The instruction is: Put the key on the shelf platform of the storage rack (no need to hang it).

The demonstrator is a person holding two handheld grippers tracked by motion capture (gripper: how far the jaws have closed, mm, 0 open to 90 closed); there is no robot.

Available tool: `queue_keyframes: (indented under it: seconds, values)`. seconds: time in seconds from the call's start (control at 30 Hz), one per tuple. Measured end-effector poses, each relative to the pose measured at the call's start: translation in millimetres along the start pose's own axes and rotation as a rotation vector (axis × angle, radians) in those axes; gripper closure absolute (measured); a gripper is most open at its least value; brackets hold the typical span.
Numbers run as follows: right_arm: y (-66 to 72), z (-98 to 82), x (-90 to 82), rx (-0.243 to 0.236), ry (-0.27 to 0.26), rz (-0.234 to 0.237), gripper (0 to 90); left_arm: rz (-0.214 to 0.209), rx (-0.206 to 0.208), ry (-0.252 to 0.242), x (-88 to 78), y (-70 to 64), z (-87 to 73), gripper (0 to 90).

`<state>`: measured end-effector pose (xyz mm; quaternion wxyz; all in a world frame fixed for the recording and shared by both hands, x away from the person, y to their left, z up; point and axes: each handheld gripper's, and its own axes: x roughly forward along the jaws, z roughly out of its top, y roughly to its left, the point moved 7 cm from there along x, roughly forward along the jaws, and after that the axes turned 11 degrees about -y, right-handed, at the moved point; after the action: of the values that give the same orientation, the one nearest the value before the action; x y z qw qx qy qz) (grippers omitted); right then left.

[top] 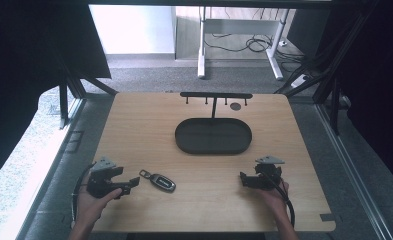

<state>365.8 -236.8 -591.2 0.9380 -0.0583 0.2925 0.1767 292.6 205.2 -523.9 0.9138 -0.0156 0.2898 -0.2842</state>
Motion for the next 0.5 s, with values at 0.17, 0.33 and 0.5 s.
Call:
queue_keyframes:
  seconds: [0.17,0.33,0.5]
  values:
    - [1.1,0.8,-5.7,-0.015,0.024,0.014,15.8,-0.005,0.005,-0.003,-3.2,-4.2,-1.1,21.7]
    - [10.2,3.9,-17.5,-0.060,-0.004,0.042,23.3,-0.001,0.007,-0.014,-7.2,-5.8,1.9,21.7]
    - [15.4,8.3,-20.7,-0.063,-0.020,0.080,27.3,-0.004,0.007,-0.003,-3.2,-5.1,0.3,21.7]
